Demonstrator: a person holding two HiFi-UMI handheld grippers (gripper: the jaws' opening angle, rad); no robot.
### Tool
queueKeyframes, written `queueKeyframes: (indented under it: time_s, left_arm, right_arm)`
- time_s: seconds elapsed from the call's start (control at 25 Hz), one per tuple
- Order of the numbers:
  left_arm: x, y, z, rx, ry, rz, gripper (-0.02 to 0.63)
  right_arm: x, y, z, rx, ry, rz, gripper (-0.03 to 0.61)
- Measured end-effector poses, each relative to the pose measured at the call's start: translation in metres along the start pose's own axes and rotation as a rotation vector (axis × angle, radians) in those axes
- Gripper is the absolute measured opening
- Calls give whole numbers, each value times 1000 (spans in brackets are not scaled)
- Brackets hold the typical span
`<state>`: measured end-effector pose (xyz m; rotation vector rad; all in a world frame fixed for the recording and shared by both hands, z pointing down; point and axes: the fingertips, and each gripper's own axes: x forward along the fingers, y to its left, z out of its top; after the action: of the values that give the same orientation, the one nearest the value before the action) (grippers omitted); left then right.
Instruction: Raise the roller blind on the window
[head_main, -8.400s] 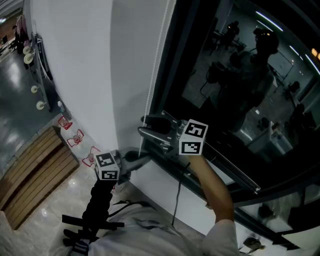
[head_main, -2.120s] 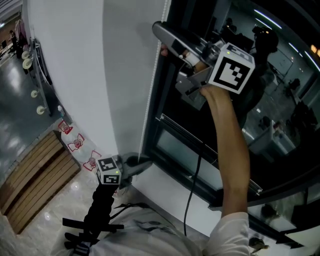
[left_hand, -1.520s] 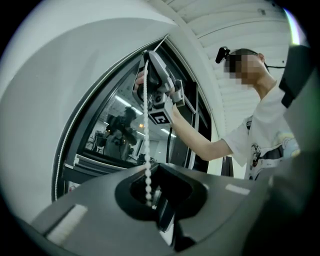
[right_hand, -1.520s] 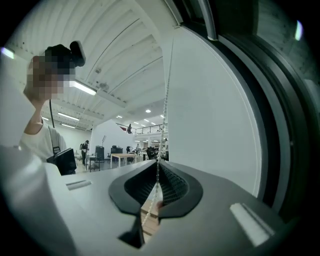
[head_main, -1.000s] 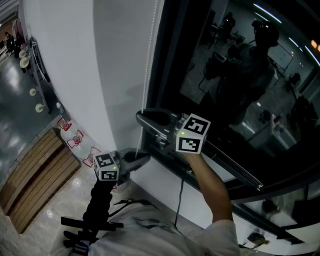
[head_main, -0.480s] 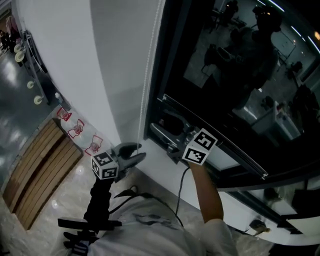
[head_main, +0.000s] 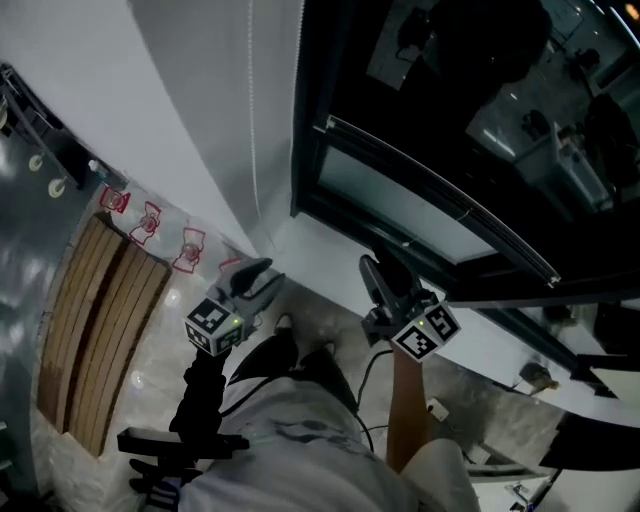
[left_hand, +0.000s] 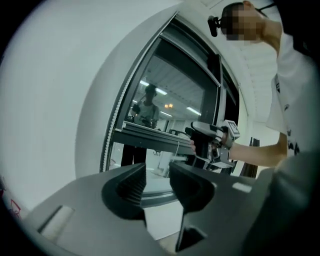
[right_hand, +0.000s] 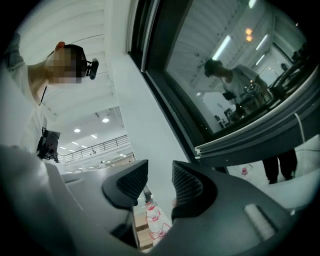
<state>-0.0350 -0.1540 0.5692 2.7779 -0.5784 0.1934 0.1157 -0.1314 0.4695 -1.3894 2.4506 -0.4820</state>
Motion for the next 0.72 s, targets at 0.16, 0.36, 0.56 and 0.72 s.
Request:
queueKeyframes:
  time_s: [0.16, 0.36, 0.56, 0.72]
  left_arm:
    - [-10, -20, -8, -15, 2, -51, -2]
    - [-19, -80, -18, -13, -12, -117, -2]
    - [-47, -159, -38, -49, -57, -163, -3]
    - [-65, -220, -51, -32, -62, -183, -3]
  right_arm:
    - [-36, 9, -12, 17, -33, -111, 111]
    - [-119, 34, -20, 3, -152, -247, 55]
    - [-212, 62, -52, -13, -143, -458, 2]
    - [-266, 94, -70, -6, -128, -511, 2]
